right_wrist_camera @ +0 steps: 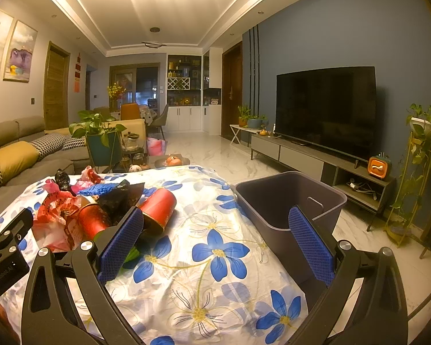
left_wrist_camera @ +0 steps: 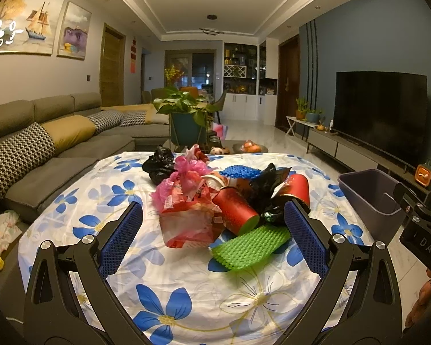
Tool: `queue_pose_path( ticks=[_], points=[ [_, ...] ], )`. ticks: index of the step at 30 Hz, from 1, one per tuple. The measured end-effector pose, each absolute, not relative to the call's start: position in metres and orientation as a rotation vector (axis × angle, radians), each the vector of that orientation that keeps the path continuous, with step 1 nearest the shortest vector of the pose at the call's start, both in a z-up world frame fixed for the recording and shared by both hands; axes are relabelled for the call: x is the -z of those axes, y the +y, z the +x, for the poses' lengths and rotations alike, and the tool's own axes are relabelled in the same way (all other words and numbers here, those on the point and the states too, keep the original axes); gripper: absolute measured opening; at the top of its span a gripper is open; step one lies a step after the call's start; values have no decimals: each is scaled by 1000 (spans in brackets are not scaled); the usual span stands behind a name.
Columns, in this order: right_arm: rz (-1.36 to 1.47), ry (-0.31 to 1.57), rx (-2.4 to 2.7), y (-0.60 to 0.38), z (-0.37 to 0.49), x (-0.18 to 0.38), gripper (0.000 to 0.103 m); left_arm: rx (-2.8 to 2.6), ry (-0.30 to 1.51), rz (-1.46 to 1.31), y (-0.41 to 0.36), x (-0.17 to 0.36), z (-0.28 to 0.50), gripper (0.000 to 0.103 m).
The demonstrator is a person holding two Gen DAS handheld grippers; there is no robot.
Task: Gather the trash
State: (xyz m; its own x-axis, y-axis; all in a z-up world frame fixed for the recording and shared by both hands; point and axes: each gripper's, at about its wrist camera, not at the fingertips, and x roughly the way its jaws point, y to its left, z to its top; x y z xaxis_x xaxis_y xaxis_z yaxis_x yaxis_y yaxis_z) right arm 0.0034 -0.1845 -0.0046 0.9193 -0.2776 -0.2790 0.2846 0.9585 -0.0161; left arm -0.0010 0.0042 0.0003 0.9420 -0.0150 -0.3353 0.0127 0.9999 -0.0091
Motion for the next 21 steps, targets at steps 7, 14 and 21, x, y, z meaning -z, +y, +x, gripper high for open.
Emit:
queue_pose_path(
  ticks=[7, 14, 21],
  points=[
    [25, 283, 290, -185, 3, 4, 98, 14, 341, -7, 4, 0, -1, 97],
    [26, 283, 290, -185, 2, 4, 98, 14, 341, -8, 4, 0, -1, 97],
    [27, 282, 290, -185, 1, 5, 98, 14, 340, -9, 4, 0, -2, 97]
  ],
)
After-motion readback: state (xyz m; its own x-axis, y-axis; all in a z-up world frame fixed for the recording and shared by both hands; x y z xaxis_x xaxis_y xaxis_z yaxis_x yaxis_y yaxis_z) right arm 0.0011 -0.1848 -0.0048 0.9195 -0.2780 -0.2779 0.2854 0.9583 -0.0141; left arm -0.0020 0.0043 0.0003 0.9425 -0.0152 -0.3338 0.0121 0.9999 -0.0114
